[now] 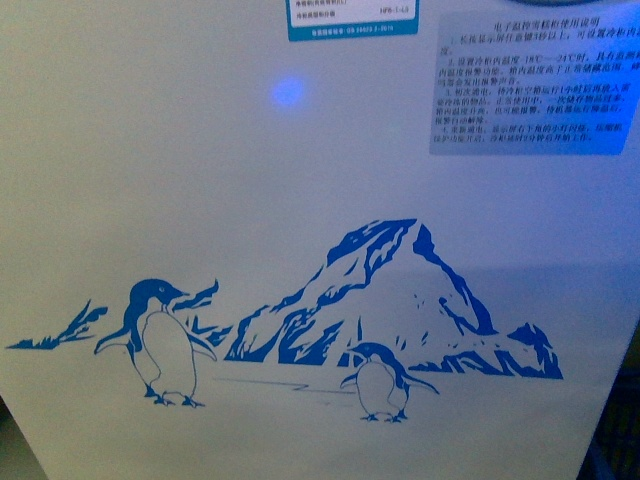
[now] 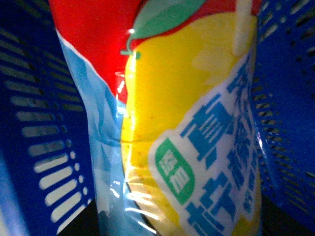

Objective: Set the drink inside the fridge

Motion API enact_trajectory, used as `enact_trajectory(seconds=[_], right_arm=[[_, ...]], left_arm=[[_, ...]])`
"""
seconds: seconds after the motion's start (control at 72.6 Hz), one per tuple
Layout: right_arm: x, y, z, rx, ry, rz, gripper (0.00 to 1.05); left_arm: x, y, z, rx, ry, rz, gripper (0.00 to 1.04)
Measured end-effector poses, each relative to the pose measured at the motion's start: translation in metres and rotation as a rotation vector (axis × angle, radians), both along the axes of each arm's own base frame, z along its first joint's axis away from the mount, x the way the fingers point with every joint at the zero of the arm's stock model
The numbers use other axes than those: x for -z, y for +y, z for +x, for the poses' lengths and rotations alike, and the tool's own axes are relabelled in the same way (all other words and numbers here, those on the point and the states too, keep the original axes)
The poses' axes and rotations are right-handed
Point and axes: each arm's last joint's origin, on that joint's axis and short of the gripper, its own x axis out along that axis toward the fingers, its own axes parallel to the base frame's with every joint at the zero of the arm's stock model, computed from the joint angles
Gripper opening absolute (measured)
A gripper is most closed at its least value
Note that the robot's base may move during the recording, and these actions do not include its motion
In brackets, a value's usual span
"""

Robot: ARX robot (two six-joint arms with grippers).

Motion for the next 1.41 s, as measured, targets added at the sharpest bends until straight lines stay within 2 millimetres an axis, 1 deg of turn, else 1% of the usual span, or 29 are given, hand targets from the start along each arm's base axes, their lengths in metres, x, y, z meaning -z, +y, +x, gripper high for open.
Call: enact_trajectory(seconds=[0.028, 0.041, 0.069, 0.096, 0.11, 0.193, 0.207, 0.262, 0.289, 0.303, 0.345, 0.358, 0.413, 0.496, 0.51, 0.606, 0.744, 0.827, 1.034, 1.185, 1.254, 1.406], right_arm=[[-0.018, 0.004, -0.010, -0.002, -0.029, -0.002, 0.43], [-0.023, 0.005, -0.012, -0.002, -0.038, -0.003, 0.43], [-0.042, 0.009, -0.021, -0.008, -0.074, -0.007, 0.43], [-0.049, 0.011, -0.024, -0.012, -0.089, -0.010, 0.43], [-0.057, 0.013, -0.026, -0.016, -0.108, -0.011, 0.43], [-0.088, 0.026, -0.037, -0.046, -0.189, -0.032, 0.43], [-0.098, 0.031, -0.040, -0.061, -0.220, -0.039, 0.43], [-0.116, 0.040, -0.047, -0.092, -0.277, -0.053, 0.43], [-0.128, 0.047, -0.052, -0.115, -0.320, -0.064, 0.43], [-0.141, 0.055, -0.058, -0.139, -0.372, -0.081, 0.43], [-0.155, 0.062, -0.065, -0.160, -0.425, -0.105, 0.43], [-0.163, 0.067, -0.069, -0.170, -0.462, -0.121, 0.43], [-0.179, 0.076, -0.078, -0.183, -0.535, -0.155, 0.43], [-0.196, 0.085, -0.091, -0.187, -0.620, -0.189, 0.43], [-0.201, 0.087, -0.096, -0.184, -0.646, -0.198, 0.43], [-0.211, 0.093, -0.110, -0.177, -0.703, -0.197, 0.43], [-0.218, 0.098, -0.128, -0.156, -0.766, -0.196, 0.43], [-0.221, 0.100, -0.135, -0.153, -0.800, -0.191, 0.43], [-0.230, 0.103, -0.138, -0.198, -0.899, -0.159, 0.43], [-0.238, 0.104, -0.139, -0.221, -0.985, -0.172, 0.43], [-0.238, 0.104, -0.140, -0.232, -1.019, -0.169, 0.43], [-0.236, 0.105, -0.139, -0.252, -1.017, -0.171, 0.43]], left_arm=[[0.000, 0.000, 0.000, 0.000, 0.000, 0.000, 0.97], [0.000, 0.000, 0.000, 0.000, 0.000, 0.000, 0.97], [0.000, 0.000, 0.000, 0.000, 0.000, 0.000, 0.97], [0.000, 0.000, 0.000, 0.000, 0.000, 0.000, 0.97], [0.000, 0.000, 0.000, 0.000, 0.000, 0.000, 0.97], [0.000, 0.000, 0.000, 0.000, 0.000, 0.000, 0.97], [0.000, 0.000, 0.000, 0.000, 0.000, 0.000, 0.97], [0.000, 0.000, 0.000, 0.000, 0.000, 0.000, 0.97], [0.000, 0.000, 0.000, 0.000, 0.000, 0.000, 0.97], [0.000, 0.000, 0.000, 0.000, 0.000, 0.000, 0.97], [0.000, 0.000, 0.000, 0.000, 0.000, 0.000, 0.97], [0.000, 0.000, 0.000, 0.000, 0.000, 0.000, 0.97], [0.000, 0.000, 0.000, 0.000, 0.000, 0.000, 0.97], [0.000, 0.000, 0.000, 0.000, 0.000, 0.000, 0.97], [0.000, 0.000, 0.000, 0.000, 0.000, 0.000, 0.97], [0.000, 0.000, 0.000, 0.000, 0.000, 0.000, 0.97], [0.000, 0.000, 0.000, 0.000, 0.000, 0.000, 0.97], [0.000, 0.000, 0.000, 0.000, 0.000, 0.000, 0.97], [0.000, 0.000, 0.000, 0.000, 0.000, 0.000, 0.97], [0.000, 0.000, 0.000, 0.000, 0.000, 0.000, 0.97], [0.000, 0.000, 0.000, 0.000, 0.000, 0.000, 0.97], [0.000, 0.000, 0.000, 0.000, 0.000, 0.000, 0.97]])
